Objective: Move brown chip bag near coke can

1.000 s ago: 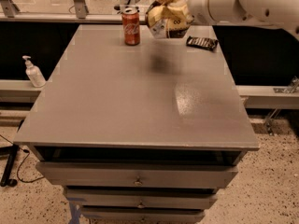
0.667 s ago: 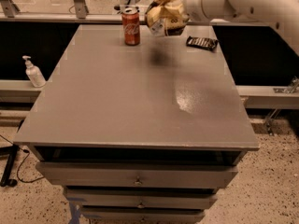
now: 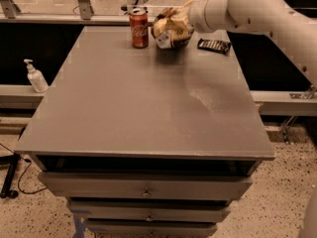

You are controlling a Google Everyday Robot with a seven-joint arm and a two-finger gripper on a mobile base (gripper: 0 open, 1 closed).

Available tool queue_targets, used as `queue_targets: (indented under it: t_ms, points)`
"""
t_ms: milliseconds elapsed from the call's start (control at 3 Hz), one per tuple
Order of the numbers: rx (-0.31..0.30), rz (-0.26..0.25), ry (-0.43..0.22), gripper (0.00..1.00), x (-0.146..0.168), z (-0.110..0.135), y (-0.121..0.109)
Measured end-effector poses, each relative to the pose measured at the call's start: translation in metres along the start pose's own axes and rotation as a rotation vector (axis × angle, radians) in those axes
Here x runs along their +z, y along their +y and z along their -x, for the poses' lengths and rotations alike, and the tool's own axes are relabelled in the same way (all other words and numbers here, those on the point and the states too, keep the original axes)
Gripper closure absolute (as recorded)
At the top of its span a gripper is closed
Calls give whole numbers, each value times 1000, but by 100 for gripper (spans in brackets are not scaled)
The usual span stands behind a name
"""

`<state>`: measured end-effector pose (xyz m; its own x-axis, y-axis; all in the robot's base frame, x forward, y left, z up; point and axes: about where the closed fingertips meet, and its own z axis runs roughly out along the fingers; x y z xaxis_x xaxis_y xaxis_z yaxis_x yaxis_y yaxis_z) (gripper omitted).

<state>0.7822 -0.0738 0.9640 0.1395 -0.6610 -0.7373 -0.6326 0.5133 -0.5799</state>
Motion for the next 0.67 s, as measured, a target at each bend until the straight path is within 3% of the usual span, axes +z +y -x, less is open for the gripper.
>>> queue_targets:
  t_ms: [667]
  points:
    - [77,53,30,13,7,-37,33]
